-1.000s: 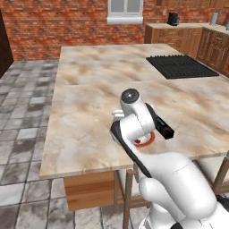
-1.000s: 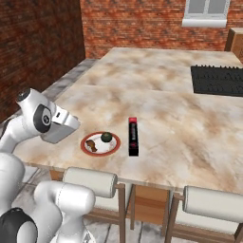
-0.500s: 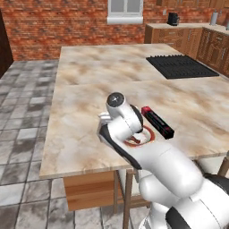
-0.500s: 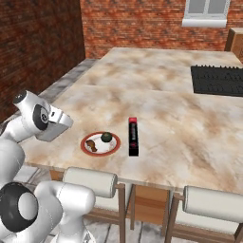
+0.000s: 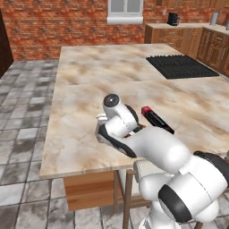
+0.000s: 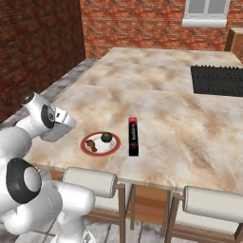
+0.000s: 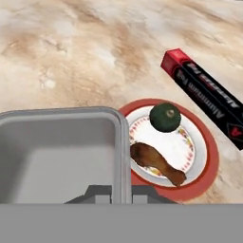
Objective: Retrieve the tupperware and aluminum foil from the cabinet and place them on the dining counter near the plate with squash and chicken drumstick to prepare for storing leftovers.
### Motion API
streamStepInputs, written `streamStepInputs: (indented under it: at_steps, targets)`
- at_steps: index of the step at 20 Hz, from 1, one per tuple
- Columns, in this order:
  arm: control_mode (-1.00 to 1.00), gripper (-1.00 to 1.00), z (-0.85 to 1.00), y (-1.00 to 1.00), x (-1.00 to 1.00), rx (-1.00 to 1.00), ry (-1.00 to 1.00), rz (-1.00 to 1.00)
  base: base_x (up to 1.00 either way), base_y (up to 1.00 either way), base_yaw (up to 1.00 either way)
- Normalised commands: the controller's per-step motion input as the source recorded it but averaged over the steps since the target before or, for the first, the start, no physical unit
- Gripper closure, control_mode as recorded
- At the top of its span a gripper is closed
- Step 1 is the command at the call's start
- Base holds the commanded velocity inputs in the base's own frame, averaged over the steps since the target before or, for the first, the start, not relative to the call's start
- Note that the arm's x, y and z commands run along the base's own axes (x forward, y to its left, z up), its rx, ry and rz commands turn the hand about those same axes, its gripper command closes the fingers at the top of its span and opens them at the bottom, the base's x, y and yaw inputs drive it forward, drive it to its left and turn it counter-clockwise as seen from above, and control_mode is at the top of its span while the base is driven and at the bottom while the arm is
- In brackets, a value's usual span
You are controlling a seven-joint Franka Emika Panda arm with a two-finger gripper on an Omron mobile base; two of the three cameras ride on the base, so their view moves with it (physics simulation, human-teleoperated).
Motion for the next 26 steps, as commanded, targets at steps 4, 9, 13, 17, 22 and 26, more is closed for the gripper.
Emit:
streamStepInputs:
  at_steps: [4, 9, 13, 17, 22, 26]
  targets:
    - [-1.0, 1.0, -0.43, 0.02, 0.3, 0.0, 0.0, 0.0, 0.0, 0.0, 0.0]
    - [-1.0, 1.0, -0.45, 0.0, 0.32, 0.0, 0.0, 0.0, 0.0, 0.0, 0.0]
    - [-1.0, 1.0, -0.42, 0.0, 0.36, 0.0, 0.0, 0.0, 0.0, 0.0, 0.0]
    - [-1.0, 1.0, -0.35, 0.03, 0.42, 0.0, 0.0, 0.0, 0.0, 0.0, 0.0]
    - [-1.0, 1.0, -0.31, 0.14, 0.46, 0.0, 0.0, 0.0, 0.0, 0.0, 0.0]
    - [-1.0, 1.0, -0.41, 0.16, 0.41, 0.0, 0.0, 0.0, 0.0, 0.0, 0.0]
